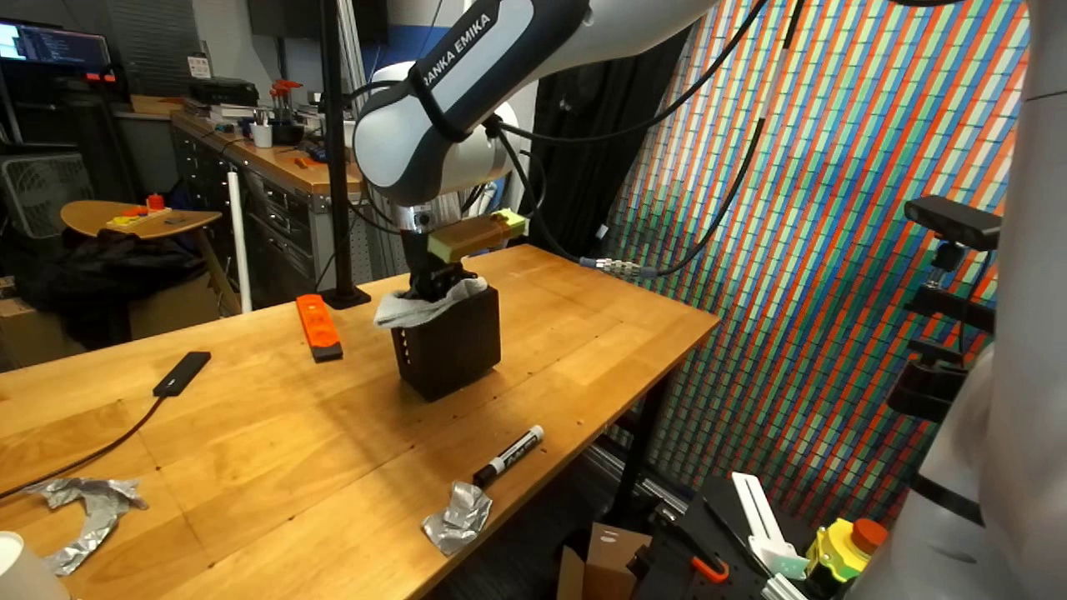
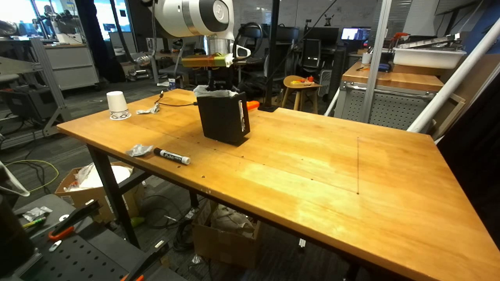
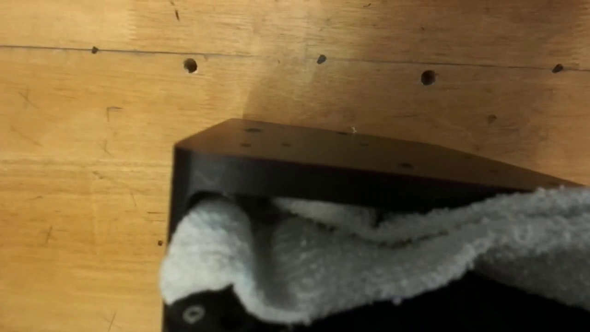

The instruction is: Shove the cloth in the black box

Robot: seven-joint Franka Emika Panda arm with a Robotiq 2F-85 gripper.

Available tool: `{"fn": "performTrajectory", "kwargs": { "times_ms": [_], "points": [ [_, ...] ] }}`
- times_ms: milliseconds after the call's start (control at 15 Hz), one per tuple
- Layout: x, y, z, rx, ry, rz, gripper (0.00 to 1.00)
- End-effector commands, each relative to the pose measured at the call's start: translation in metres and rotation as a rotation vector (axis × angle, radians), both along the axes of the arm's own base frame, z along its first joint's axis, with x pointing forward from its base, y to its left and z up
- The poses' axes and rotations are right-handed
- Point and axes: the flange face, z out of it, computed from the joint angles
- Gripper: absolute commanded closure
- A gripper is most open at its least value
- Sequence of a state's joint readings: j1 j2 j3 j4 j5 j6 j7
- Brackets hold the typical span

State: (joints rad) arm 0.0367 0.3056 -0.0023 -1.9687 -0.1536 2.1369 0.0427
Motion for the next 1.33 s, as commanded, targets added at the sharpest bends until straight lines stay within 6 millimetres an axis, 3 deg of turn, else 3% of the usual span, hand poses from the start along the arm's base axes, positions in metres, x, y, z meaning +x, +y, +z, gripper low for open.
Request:
{"fn": "performTrajectory", "kwargs": {
  "times_ms": [0,267,333,400,600,1000,1267],
  "points": [
    [-0.001,0.000,-0.020,0.007,0.049,0.011,0.99],
    [0.002,-0.015,0.006,0.016,0.025,-0.013,0.98],
    [0.003,-0.020,0.014,0.017,0.016,-0.019,0.86],
    [0.004,-0.024,0.021,0.019,0.008,-0.026,0.68],
    [0.003,-0.029,0.050,0.041,-0.037,-0.045,0.46],
    [-0.008,-0.018,0.103,0.089,-0.122,-0.047,0.02],
    [-0.027,0.008,0.112,0.127,-0.131,-0.033,0.00]
  ]
}}
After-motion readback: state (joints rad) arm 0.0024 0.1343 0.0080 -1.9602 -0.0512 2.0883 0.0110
